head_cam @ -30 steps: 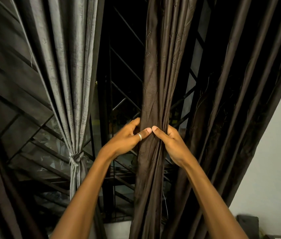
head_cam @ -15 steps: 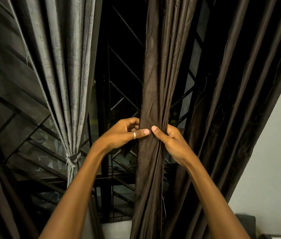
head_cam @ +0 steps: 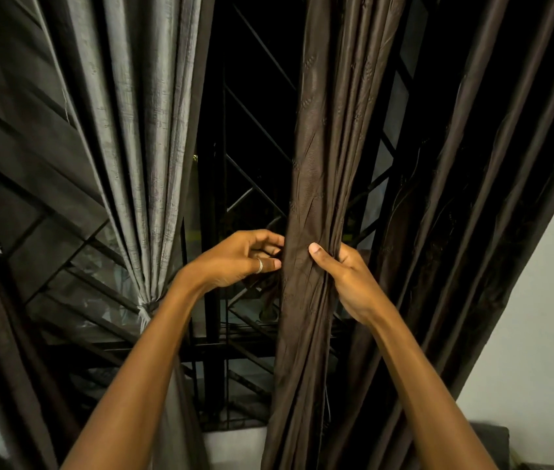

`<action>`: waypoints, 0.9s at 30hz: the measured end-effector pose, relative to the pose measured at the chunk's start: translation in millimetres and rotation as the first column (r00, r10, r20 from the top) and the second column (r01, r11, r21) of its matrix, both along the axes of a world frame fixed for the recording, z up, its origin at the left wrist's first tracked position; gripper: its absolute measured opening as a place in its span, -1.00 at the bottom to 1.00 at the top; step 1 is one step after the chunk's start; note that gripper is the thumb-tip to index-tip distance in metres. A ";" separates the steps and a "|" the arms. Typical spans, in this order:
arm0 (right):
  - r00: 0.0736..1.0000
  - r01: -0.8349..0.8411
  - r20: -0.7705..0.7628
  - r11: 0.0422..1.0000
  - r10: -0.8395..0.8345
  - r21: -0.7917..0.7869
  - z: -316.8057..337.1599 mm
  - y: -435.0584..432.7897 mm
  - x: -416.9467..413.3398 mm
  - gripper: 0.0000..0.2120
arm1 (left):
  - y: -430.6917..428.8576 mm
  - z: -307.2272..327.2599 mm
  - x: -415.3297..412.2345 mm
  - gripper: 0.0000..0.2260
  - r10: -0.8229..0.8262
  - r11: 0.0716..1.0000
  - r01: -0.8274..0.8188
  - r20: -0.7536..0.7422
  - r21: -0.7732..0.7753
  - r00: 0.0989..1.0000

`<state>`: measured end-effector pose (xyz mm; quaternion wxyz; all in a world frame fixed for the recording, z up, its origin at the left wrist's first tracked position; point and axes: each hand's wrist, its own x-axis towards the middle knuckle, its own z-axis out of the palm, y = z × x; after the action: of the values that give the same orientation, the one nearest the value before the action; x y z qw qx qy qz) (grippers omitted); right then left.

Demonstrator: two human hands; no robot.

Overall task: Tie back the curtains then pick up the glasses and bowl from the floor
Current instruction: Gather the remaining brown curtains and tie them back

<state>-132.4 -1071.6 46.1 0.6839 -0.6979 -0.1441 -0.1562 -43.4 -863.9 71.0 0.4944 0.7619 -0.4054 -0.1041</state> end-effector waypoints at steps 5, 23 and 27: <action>1.000 -0.001 0.006 1.000 0.001 -0.025 -0.4 0.3 -0.3 -0.75 | 0.7 3.3 11.2 -0.76 0.090 0.996 -0.090 0.128 -0.003 0.988; 0.990 0.128 0.123 0.805 -0.069 -0.580 28.5 0.5 -3.8 -0.63 | -47.2 -3.9 6.4 -0.69 0.065 0.980 -0.048 0.081 -0.193 0.995; 0.976 0.211 0.176 0.749 -0.127 -0.629 28.7 -3.2 -6.7 -0.64 | -45.8 -3.3 2.8 -0.81 0.046 0.964 -0.055 -0.041 -0.262 0.998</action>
<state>-139.1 -1074.8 74.8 0.3759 -0.8891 -0.1667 -0.2010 -40.5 -909.6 67.8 0.6004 0.6977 -0.3874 -0.0503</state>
